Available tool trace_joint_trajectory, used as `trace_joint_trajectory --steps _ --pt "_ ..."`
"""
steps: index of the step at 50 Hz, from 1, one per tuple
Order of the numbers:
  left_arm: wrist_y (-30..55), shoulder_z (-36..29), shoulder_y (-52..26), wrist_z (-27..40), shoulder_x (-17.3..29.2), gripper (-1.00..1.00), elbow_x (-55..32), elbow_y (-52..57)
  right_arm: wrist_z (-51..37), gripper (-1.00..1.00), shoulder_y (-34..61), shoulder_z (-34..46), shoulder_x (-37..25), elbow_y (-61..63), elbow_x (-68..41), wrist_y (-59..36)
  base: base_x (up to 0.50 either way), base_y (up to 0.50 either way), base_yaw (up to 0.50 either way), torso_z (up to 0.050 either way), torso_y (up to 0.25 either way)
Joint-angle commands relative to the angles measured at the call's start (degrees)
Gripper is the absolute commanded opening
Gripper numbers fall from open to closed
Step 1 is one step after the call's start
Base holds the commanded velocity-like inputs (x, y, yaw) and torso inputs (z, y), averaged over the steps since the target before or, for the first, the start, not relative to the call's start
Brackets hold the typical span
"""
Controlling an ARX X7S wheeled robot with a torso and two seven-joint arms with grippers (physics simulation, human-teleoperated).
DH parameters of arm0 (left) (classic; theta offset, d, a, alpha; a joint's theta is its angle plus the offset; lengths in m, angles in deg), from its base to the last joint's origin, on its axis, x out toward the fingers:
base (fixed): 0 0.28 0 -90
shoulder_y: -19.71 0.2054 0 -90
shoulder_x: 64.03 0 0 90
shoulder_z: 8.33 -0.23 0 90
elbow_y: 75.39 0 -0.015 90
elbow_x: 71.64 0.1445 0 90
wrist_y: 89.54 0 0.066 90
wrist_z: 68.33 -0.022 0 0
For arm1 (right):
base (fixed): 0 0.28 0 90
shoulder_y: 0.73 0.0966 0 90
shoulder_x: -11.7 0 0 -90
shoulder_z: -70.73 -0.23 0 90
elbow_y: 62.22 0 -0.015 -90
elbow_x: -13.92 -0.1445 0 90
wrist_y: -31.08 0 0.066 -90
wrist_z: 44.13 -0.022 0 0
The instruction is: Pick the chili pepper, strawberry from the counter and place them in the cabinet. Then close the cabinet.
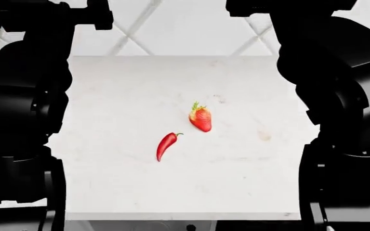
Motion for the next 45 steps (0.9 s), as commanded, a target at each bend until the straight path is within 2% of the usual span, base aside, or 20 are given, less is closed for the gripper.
trace_joint_trajectory --steps 1,22,27,30,36,40,45 --pt "0.7 -1.1 -0.6 -0.4 0.4 1.00 -0.1 -0.3 -0.4 1.00 1.2 1.2 -0.1 -1.9 0.2 -0.2 0.50 0.28 0.00 0.000 0.000" --pt "-0.3 -2.9 1.3 -0.8 1.0 1.00 -0.1 0.7 0.3 1.00 0.5 0.7 -0.6 -1.3 -1.5 0.4 0.50 0.09 0.00 0.000 0.001" --pt "2.0 -2.4 2.5 -1.2 1.4 1.00 -1.4 5.4 0.0 1.00 0.0 0.3 -1.0 1.3 -2.7 -1.3 0.50 0.01 0.00 0.000 0.002" --pt "7.1 -0.8 4.1 -2.1 1.4 1.00 -4.6 12.6 -0.4 1.00 -0.8 -0.9 -1.7 5.9 -5.6 -6.5 0.50 0.00 0.00 0.000 0.000" --pt "27.7 9.8 7.8 -2.6 -1.3 1.00 -18.3 33.1 -3.6 1.00 -1.9 -7.7 -3.5 20.2 -16.9 -29.9 0.33 0.00 0.00 0.000 0.002" --pt "37.4 15.1 7.4 -1.6 -3.2 1.00 -23.8 40.8 -22.8 1.00 -0.7 -8.1 -12.2 19.5 -44.1 -30.5 0.00 0.00 0.00 0.000 0.000" --pt "46.9 19.6 5.9 -1.0 -4.5 1.00 -28.7 45.8 -38.4 1.00 4.1 -4.9 -19.3 17.2 -66.9 -30.1 0.00 0.00 0.00 0.000 0.000"
